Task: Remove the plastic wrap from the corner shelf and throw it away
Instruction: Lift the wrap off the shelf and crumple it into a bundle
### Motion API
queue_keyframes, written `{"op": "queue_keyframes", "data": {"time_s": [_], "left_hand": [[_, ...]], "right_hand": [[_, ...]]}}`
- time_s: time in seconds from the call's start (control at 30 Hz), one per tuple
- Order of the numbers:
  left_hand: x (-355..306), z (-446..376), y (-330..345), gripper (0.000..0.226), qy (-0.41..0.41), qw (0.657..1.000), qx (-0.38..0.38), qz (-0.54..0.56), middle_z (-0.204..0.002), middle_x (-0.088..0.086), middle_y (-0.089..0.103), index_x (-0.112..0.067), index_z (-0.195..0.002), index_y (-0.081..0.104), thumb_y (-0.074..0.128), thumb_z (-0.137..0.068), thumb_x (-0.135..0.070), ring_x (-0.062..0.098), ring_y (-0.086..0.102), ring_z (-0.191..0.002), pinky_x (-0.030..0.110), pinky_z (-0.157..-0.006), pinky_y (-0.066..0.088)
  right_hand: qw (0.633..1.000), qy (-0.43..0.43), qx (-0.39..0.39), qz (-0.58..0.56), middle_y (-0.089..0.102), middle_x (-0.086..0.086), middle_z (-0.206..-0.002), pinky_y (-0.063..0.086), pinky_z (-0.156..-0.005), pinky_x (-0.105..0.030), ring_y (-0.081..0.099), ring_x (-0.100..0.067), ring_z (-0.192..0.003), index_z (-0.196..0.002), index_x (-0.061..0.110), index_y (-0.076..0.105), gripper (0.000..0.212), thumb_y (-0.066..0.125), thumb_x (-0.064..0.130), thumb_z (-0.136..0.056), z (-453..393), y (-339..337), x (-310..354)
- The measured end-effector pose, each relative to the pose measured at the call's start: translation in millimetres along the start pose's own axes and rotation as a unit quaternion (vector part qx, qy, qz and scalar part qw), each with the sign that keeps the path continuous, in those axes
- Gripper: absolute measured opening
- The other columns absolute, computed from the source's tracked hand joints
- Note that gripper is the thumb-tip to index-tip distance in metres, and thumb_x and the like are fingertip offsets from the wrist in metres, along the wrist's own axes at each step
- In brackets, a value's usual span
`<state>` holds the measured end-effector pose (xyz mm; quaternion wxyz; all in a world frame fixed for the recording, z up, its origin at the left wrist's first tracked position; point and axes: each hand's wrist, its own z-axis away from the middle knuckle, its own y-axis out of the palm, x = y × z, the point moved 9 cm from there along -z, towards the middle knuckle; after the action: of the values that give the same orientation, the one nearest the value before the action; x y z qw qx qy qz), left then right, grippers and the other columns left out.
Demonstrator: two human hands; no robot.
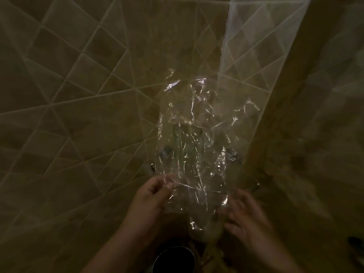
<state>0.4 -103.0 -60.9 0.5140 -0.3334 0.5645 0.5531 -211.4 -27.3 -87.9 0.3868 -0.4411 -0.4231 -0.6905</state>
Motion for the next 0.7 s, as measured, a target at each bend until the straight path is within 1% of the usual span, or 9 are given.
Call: {"op": "queue_keyframes", "data": {"time_s": [0.03,0.07,0.17,0.27,0.33,0.43,0.53,0.6,0.7], "left_hand": [[1,0,2,0.021,-0.001,1.000,0.009,0.002,-0.098,0.015,0.074,-0.010,-0.099,0.071,0.065,-0.079,-0.016,0.024,0.069,-0.079,0.033,-0.056,0.059],[1,0,3,0.024,-0.001,1.000,0.016,0.007,-0.097,0.016,0.075,-0.009,-0.099,0.070,0.065,-0.078,-0.018,0.024,0.069,-0.078,0.032,-0.055,0.058],[-1,-1,-8,0.022,0.014,0.999,0.019,-0.031,-0.096,0.011,0.076,-0.012,-0.106,0.067,0.063,-0.084,-0.007,0.023,0.072,-0.079,0.031,-0.059,0.057],[2,-3,-23,0.038,0.003,0.998,0.032,-0.046,-0.103,0.010,0.075,-0.013,-0.114,0.061,0.067,-0.078,-0.002,0.028,0.072,-0.089,0.038,-0.068,0.060],[7,-4,-29,0.046,-0.014,0.998,0.047,-0.041,-0.104,0.014,0.075,-0.013,-0.119,0.057,0.067,-0.076,0.001,0.032,0.072,-0.089,0.037,-0.065,0.061],[16,-5,-36,0.054,-0.046,0.995,0.064,-0.056,-0.103,0.017,0.074,-0.016,-0.124,0.053,0.064,-0.079,0.011,0.034,0.069,-0.084,0.028,-0.054,0.056],[20,-6,-52,0.051,-0.058,0.995,0.044,-0.073,-0.095,0.011,0.077,-0.017,-0.120,0.055,0.063,-0.080,0.012,0.025,0.070,-0.081,0.020,-0.050,0.052],[18,-5,-64,0.042,-0.055,0.998,0.012,-0.035,-0.096,0.012,0.077,-0.016,-0.119,0.056,0.062,-0.084,0.006,0.022,0.074,-0.083,0.022,-0.050,0.054],[27,-1,-55,0.038,-0.098,0.995,0.022,0.004,-0.099,0.009,0.076,-0.024,-0.111,0.061,0.069,-0.075,-0.033,0.022,0.074,-0.078,0.030,-0.051,0.055]], "right_hand": [[1.000,-0.008,-0.005,0.015,0.067,-0.010,-0.111,0.051,-0.084,-0.047,0.064,-0.029,-0.098,-0.116,0.021,0.058,0.049,0.070,0.025,-0.068,-2,3,-3],[0.999,-0.023,-0.020,0.032,0.068,-0.012,-0.109,0.050,-0.087,-0.049,0.064,-0.030,-0.098,-0.109,0.023,0.063,0.045,0.073,0.032,-0.066,-5,3,1],[0.996,-0.051,-0.064,0.048,0.070,-0.012,-0.087,0.052,-0.069,-0.037,0.063,-0.022,-0.076,-0.088,0.021,0.071,0.020,0.075,0.029,-0.070,-17,-6,18],[0.992,-0.075,-0.082,0.067,0.072,0.001,-0.069,0.049,-0.047,-0.021,0.063,-0.008,-0.059,-0.085,0.015,0.070,0.016,0.074,0.024,-0.073,-24,-18,30],[0.987,-0.096,-0.087,0.093,0.072,0.000,-0.066,0.049,-0.048,-0.021,0.062,-0.009,-0.056,-0.081,0.015,0.070,0.005,0.072,0.020,-0.079,-27,-23,37],[0.985,-0.118,-0.093,0.089,0.061,0.003,-0.050,0.043,-0.043,-0.018,0.053,-0.008,-0.044,-0.070,0.012,0.066,0.013,0.067,0.013,-0.083,-30,-26,44],[0.987,-0.110,-0.107,0.051,0.058,0.006,-0.046,0.040,-0.040,-0.017,0.047,-0.006,-0.041,-0.073,0.008,0.059,0.014,0.065,0.011,-0.085,-35,-33,45],[0.988,-0.106,-0.107,0.037,0.062,0.003,-0.049,0.042,-0.039,-0.019,0.048,-0.007,-0.041,-0.078,0.005,0.058,0.013,0.067,0.014,-0.083,-35,-37,48],[0.986,-0.121,-0.087,0.072,0.070,-0.002,-0.060,0.047,-0.041,-0.022,0.057,-0.009,-0.047,-0.077,0.009,0.065,0.011,0.070,0.017,-0.080,-31,-33,51]]}}
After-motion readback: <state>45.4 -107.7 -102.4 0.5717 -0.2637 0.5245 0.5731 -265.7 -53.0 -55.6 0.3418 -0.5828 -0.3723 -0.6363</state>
